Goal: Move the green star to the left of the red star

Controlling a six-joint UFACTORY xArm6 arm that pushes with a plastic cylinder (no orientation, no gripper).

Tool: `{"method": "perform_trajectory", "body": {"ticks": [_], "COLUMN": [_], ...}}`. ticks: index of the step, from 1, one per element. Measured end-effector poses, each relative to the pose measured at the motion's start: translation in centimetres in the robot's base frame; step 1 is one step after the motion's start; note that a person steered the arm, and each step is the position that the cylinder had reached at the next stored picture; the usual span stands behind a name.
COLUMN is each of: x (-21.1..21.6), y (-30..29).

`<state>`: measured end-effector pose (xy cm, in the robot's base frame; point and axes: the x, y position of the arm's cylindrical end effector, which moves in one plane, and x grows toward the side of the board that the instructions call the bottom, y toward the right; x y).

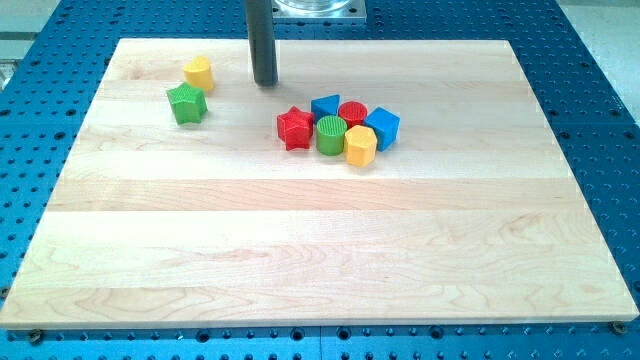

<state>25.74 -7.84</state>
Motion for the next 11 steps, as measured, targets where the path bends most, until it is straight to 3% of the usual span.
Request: {"method": "perform_trajectory", "body": {"ticks": [2, 3, 4, 5, 6, 7, 8, 11], "x": [1.2, 6.9, 1.6, 3.1, 9.5, 7.6, 5.8, 4.0], "y": [-10.0, -8.4, -8.8, -16.9, -11.6, -10.9, -14.1, -12.7]}}
